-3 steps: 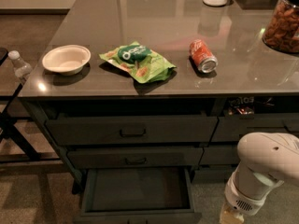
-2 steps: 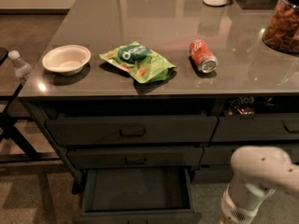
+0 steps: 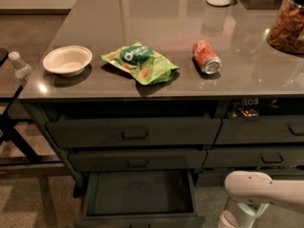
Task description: Close bottom drawer
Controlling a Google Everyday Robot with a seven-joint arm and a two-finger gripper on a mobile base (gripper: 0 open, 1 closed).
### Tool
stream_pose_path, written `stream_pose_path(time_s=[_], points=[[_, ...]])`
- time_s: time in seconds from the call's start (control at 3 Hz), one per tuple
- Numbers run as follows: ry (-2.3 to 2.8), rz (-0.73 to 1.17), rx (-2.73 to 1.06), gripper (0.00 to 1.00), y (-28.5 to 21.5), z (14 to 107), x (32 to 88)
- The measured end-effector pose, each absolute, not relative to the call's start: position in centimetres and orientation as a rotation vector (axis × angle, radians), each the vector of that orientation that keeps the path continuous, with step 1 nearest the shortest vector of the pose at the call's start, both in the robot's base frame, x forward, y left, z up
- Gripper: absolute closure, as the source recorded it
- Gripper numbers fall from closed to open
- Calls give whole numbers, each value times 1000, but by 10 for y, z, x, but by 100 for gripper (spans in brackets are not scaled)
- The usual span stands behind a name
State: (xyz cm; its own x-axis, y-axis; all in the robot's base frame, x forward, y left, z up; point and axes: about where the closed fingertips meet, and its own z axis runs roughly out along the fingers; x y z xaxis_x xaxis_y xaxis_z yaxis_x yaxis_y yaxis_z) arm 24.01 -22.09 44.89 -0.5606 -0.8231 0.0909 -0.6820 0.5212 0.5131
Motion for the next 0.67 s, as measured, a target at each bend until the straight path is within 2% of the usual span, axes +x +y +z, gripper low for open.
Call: stream_pose_path(time_s=[0.67], points=[[-2411,-678,1237,100,-216,427,231]])
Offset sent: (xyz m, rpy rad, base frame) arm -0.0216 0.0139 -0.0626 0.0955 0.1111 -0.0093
